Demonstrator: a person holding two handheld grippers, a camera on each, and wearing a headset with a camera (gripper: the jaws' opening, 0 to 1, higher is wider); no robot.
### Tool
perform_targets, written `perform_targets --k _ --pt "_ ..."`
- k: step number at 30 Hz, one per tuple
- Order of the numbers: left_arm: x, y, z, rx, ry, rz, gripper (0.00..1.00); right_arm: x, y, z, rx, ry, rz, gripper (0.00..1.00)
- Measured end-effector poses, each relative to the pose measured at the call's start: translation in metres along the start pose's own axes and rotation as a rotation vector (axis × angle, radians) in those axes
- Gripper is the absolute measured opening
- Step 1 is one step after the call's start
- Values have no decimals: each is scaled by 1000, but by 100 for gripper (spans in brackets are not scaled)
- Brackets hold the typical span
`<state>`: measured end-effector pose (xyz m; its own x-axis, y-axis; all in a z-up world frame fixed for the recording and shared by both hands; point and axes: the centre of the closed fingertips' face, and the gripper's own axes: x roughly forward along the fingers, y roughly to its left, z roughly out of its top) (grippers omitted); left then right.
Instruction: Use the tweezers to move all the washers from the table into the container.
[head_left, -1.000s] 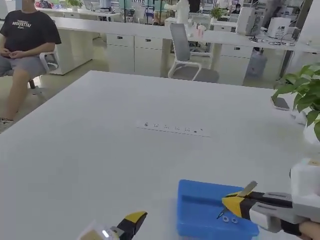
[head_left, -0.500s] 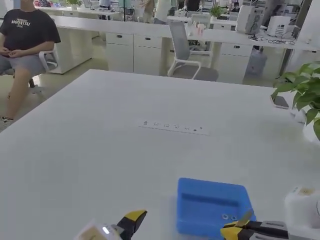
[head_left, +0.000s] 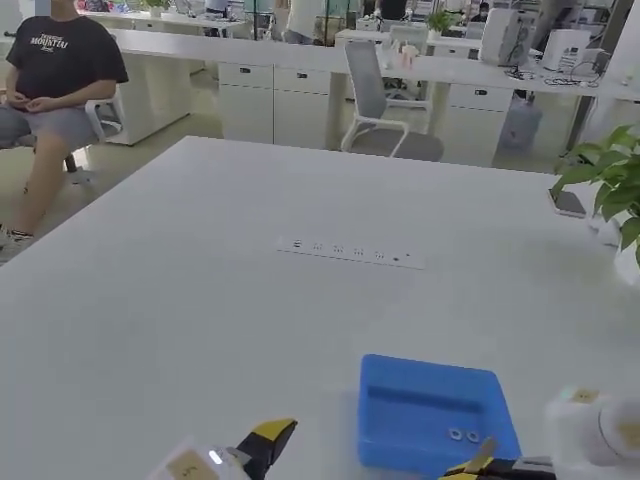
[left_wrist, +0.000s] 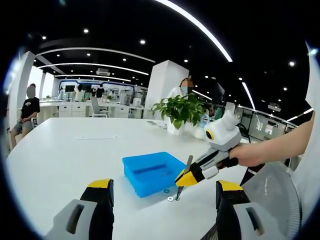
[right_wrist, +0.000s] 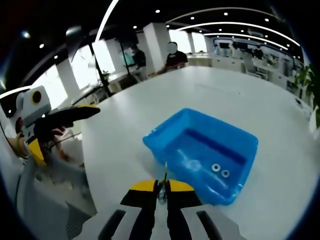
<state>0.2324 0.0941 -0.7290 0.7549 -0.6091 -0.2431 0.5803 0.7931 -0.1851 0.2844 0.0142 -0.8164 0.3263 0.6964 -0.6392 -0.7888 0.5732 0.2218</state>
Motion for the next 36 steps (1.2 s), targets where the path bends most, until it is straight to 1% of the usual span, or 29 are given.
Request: perform_targets --k 2,5,9,11,14,18,20,25,29,32,35,36 --pt "0 -2 2 -1 -11 -12 86 1 2 0 -12 6 6 4" --pt "1 -3 -1 4 7 -11 85 1 4 0 -19 7 10 4" --pt "1 -2 -1 5 5 -13 85 0 8 -2 -22 11 17 4" --pt "1 -2 -3 3 11 -15 85 0 10 -3 -36 16 20 4" --pt "1 -4 -2 7 9 -21 85 -1 13 -4 -42 21 24 4" --pt "2 -5 -4 11 17 -22 85 -1 17 -6 -53 29 33 4" --pt "2 -6 -3 11 16 -24 85 -1 20 -6 -53 30 41 4" --pt "2 -7 -1 11 13 -22 85 0 24 -7 -79 42 48 4" --pt "1 -5 -2 8 12 -18 84 1 29 -7 -77 48 66 4" --pt "1 -4 -2 8 11 -17 84 2 30 -7 -77 49 68 4" --pt "1 -3 -2 9 11 -15 84 2 29 -7 -98 57 64 4" --pt "1 -3 -3 9 11 -15 84 2 31 -7 -119 59 67 4"
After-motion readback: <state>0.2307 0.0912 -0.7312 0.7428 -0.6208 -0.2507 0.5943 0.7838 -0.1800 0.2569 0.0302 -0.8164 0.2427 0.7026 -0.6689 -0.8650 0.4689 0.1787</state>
